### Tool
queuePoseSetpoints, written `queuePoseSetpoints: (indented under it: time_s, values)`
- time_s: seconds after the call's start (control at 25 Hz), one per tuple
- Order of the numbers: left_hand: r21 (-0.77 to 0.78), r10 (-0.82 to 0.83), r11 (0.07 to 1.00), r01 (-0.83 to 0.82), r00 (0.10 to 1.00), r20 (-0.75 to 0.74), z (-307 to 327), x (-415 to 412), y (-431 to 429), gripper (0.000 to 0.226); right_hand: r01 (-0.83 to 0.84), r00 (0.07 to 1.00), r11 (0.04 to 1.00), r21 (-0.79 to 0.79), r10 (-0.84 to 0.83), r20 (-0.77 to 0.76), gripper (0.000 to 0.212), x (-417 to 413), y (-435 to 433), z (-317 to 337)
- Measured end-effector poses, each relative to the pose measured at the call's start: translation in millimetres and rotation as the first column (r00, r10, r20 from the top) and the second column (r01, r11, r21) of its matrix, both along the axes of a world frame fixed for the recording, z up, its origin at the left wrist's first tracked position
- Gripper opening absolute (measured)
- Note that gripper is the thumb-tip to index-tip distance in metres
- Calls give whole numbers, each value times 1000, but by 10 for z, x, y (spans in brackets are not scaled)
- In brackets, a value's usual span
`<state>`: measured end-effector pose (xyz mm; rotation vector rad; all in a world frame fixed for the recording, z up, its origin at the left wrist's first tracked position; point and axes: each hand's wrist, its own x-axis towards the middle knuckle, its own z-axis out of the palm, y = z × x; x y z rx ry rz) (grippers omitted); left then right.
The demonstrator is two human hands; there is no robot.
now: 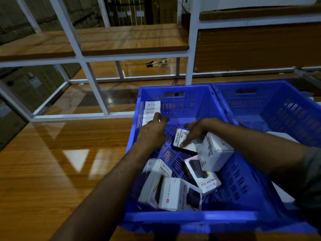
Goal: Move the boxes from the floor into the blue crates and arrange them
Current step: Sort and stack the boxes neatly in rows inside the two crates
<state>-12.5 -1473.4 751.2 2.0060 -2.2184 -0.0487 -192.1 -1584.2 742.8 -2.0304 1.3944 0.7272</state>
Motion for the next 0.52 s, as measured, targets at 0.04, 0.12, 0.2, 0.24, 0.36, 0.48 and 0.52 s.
queuePoseSetpoints:
  time_s: [0.04,0.12,0.2,0.24,0.36,0.48,0.52]
  values:
    - [22,-12,1000,13,999,-31,17,-15,6,58,-22,1000,999,30,22,4,120,23,23,-11]
    - [68,-10,998,15,997,-76,37,-24,15,45,-116,993,993,24,117,-27,111,49,59,-8]
    - [102,28,995,-19,996,-90,27,-18,31,34,-113,994,994,-7,113,-3,100,39,56,10]
    - [116,40,993,-29,994,-98,23,-12,40,31,-84,996,996,-39,85,40,95,6,44,29]
    - [211,68,977,-15,966,-251,0,-18,34,29,93,962,990,-104,-62,267,87,-132,5,174]
    - [310,146,948,68,774,-617,36,-116,48,42,181,880,980,-84,-124,458,63,-242,72,360]
    - [320,193,945,71,668,-719,60,-157,42,48,193,871,974,-118,-114,478,61,-264,120,425]
